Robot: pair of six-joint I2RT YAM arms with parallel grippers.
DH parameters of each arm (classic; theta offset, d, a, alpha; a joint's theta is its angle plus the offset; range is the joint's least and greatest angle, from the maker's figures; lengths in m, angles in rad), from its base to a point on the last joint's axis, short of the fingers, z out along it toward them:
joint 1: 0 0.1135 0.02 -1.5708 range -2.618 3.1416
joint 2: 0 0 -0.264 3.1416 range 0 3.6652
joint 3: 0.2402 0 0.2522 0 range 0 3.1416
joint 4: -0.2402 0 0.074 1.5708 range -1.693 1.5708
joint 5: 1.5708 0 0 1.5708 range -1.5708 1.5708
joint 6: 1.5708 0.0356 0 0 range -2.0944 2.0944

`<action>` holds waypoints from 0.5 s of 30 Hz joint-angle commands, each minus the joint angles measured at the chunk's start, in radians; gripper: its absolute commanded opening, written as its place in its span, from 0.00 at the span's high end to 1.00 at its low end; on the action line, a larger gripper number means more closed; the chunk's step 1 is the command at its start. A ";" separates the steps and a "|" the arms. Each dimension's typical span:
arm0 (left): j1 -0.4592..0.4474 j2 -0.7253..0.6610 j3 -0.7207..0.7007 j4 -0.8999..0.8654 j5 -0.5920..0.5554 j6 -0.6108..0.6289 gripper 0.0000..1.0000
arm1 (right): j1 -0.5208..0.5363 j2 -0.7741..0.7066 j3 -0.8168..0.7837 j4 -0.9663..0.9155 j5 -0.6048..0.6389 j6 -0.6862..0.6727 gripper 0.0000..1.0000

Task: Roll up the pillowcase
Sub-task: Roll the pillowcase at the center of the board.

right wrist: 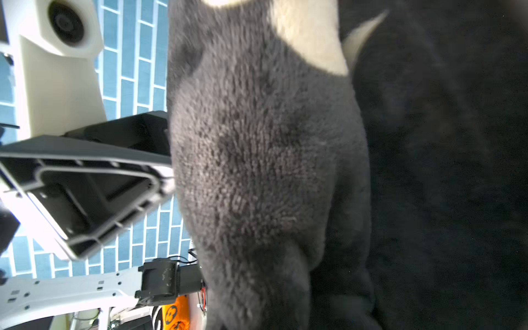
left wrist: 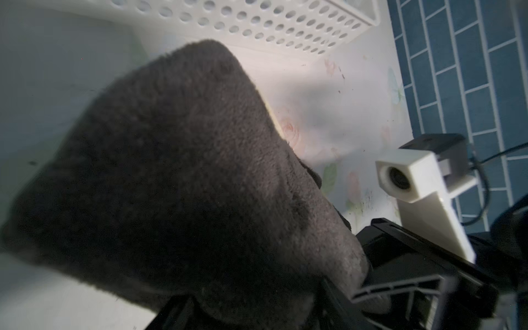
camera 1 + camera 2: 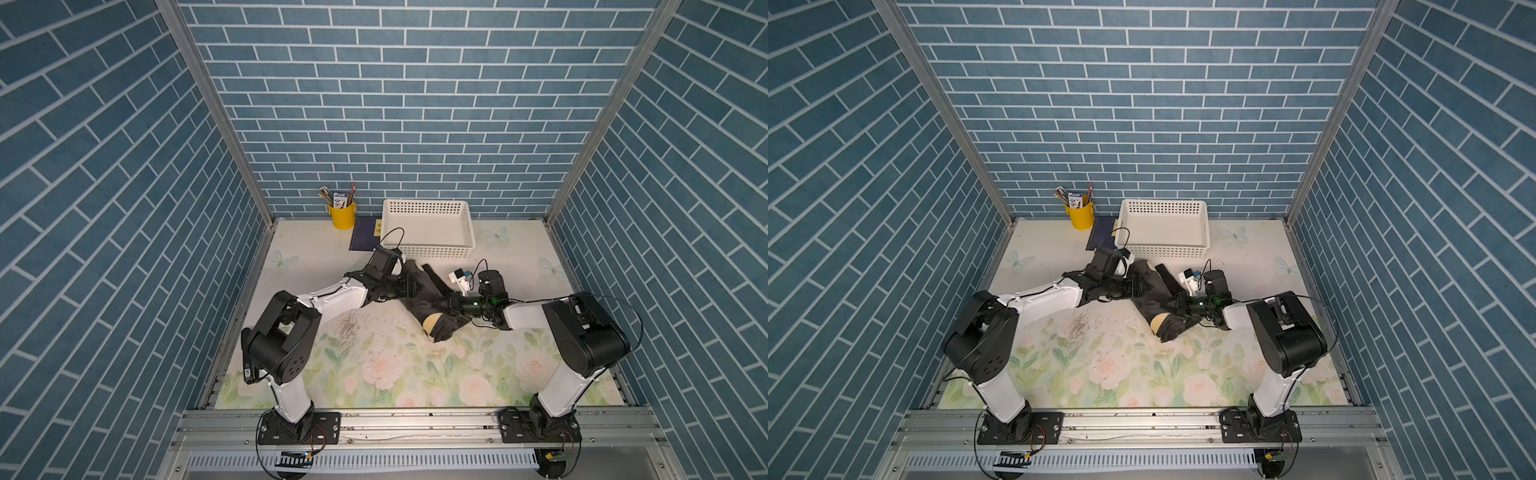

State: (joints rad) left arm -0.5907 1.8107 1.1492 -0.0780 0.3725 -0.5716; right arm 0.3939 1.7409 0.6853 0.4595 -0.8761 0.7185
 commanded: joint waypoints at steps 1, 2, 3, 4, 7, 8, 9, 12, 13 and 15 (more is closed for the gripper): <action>-0.023 0.077 0.070 -0.014 -0.019 -0.029 0.33 | 0.002 -0.046 0.076 -0.279 0.175 -0.158 0.43; -0.029 0.095 0.082 -0.024 -0.027 -0.037 0.33 | 0.018 -0.088 0.113 -0.367 0.272 -0.222 0.34; -0.033 0.104 0.088 -0.025 -0.028 -0.039 0.33 | 0.038 -0.124 0.143 -0.436 0.360 -0.273 0.20; -0.040 0.109 0.090 -0.025 -0.032 -0.042 0.33 | 0.065 -0.164 0.173 -0.502 0.456 -0.326 0.14; -0.044 0.118 0.094 -0.026 -0.034 -0.045 0.33 | 0.169 -0.240 0.235 -0.640 0.762 -0.453 0.00; -0.046 0.120 0.096 -0.026 -0.036 -0.045 0.33 | 0.208 -0.257 0.249 -0.671 0.867 -0.488 0.00; -0.044 0.122 0.098 -0.028 -0.035 -0.044 0.33 | 0.240 -0.267 0.253 -0.689 0.937 -0.520 0.00; -0.044 0.124 0.104 -0.029 -0.035 -0.042 0.33 | 0.350 -0.285 0.236 -0.702 1.105 -0.604 0.00; -0.045 0.123 0.106 -0.031 -0.035 -0.042 0.33 | 0.384 -0.280 0.229 -0.702 1.143 -0.629 0.00; -0.044 0.122 0.110 -0.038 -0.037 -0.040 0.33 | 0.434 -0.257 0.224 -0.704 1.196 -0.660 0.00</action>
State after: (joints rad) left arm -0.6163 1.8984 1.2423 -0.0834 0.3260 -0.6075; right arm 0.7631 1.4464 0.9340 -0.1493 0.1192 0.1940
